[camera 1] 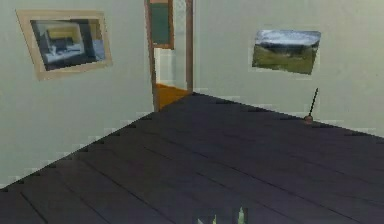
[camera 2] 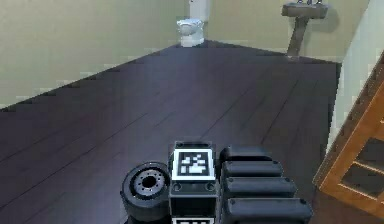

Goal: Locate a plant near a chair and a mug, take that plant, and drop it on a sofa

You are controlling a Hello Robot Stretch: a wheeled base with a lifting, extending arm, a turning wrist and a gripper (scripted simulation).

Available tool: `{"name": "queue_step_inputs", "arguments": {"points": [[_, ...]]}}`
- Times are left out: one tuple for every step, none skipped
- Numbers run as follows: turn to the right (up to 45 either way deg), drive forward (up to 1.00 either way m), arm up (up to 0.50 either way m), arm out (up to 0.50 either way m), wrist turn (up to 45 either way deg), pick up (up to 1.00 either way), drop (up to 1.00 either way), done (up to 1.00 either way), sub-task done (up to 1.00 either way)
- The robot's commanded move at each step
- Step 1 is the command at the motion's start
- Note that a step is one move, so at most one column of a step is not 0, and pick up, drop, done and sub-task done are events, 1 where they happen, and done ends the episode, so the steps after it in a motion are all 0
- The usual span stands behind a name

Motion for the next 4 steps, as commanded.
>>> {"name": "queue_step_inputs", "arguments": {"points": [[0.0,1.00,0.00,0.00,0.0,0.00,0.00,0.00,0.00],[0.0,1.00,0.00,0.00,0.0,0.00,0.00,0.00,0.00],[0.0,0.90,0.00,0.00,0.0,0.00,0.00,0.00,0.00],[-27.0,0.00,0.00,0.00,0.0,0.00,0.00,0.00,0.00]]}}
